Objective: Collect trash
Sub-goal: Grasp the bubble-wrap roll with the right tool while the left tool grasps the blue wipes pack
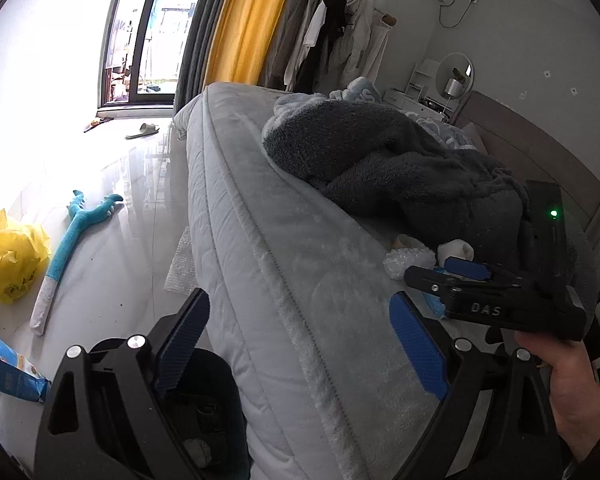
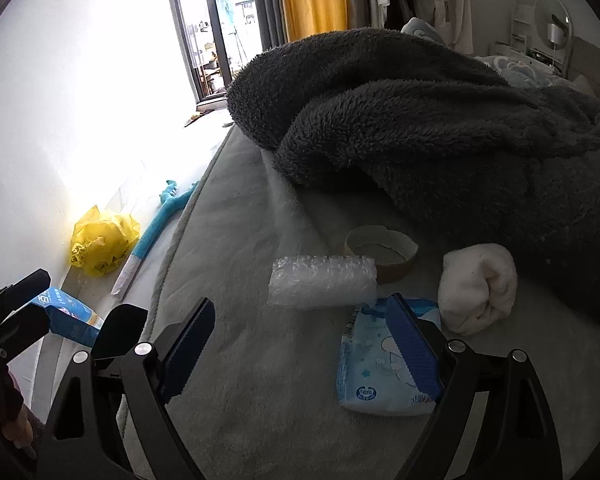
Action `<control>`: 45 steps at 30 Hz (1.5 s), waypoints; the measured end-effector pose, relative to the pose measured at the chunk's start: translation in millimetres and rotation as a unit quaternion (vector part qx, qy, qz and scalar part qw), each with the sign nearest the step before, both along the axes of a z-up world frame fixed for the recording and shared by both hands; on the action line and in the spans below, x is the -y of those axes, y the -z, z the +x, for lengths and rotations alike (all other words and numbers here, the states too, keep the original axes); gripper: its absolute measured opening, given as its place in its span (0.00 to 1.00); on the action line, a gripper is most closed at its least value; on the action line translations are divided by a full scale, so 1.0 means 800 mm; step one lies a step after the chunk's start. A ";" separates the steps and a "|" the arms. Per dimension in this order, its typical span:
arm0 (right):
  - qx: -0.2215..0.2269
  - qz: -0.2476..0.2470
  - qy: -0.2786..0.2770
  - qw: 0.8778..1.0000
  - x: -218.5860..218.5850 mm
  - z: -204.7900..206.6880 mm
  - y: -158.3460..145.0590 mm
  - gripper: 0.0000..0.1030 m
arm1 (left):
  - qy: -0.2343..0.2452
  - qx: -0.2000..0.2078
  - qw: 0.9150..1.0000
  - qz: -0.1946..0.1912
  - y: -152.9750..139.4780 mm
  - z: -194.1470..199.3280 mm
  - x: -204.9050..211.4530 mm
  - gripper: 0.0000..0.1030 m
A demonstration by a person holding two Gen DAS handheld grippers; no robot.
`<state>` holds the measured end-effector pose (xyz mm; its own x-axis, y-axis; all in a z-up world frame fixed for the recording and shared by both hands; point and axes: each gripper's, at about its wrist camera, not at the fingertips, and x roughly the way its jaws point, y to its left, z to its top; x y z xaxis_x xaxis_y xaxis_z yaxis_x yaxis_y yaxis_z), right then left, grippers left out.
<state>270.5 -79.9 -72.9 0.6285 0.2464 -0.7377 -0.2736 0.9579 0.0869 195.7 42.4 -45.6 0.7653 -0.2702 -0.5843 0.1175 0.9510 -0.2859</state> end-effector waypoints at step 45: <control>0.037 0.093 0.071 0.992 0.194 -0.017 -0.050 0.60 | 0.122 -0.037 0.991 0.035 0.033 0.053 0.230 0.87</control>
<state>256.9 -235.3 -33.3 0.7170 0.2782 -0.6392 -0.1487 0.9568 0.2497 237.9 -141.7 -72.0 0.6358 -0.3997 -0.6603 0.3281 0.9143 -0.2376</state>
